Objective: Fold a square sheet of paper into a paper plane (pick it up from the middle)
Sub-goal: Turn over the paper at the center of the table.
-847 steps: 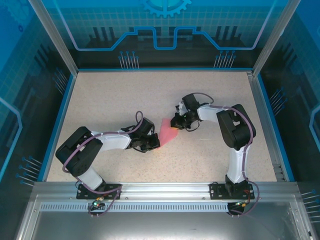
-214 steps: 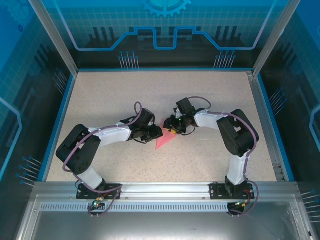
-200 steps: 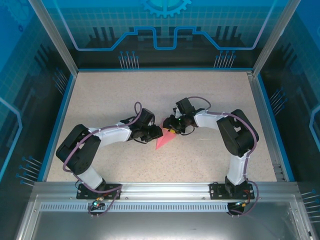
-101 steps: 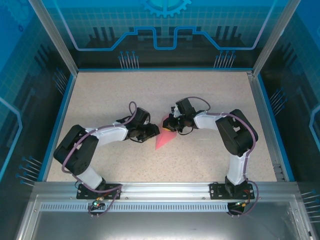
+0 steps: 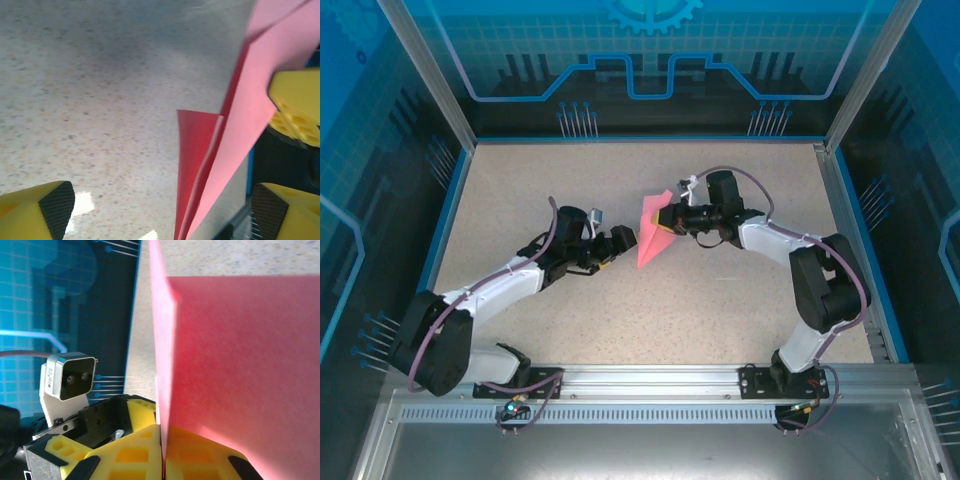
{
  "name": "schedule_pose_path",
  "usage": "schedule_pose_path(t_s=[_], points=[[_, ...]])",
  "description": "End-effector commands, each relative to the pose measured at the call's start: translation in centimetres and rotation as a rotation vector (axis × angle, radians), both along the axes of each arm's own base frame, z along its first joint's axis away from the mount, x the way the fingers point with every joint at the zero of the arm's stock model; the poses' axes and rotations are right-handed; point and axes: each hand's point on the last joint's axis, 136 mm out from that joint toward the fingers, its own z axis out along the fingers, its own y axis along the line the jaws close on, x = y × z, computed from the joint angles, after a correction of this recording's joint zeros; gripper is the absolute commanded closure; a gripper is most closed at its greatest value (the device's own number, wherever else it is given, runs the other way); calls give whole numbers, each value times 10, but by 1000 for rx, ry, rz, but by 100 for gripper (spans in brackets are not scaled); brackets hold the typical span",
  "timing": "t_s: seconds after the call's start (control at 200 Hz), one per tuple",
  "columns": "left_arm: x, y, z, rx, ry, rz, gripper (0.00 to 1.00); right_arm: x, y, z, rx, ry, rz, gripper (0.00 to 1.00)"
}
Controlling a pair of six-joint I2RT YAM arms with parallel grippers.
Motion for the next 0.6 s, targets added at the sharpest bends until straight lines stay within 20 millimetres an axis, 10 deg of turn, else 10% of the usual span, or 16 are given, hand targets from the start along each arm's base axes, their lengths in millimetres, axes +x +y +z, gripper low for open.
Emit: schedule_pose_path(t_s=[0.0,0.25,0.595], points=[[-5,-14,26,-142,-62,-68,2,-7,7,34,104,-26,90,92],[-2,-33,37,-292,-52,-122,11,-9,16,52,193,-21,133,91],[6,-43,55,-383,-110,-148,54,-10,23,44,213,34,162,90]])
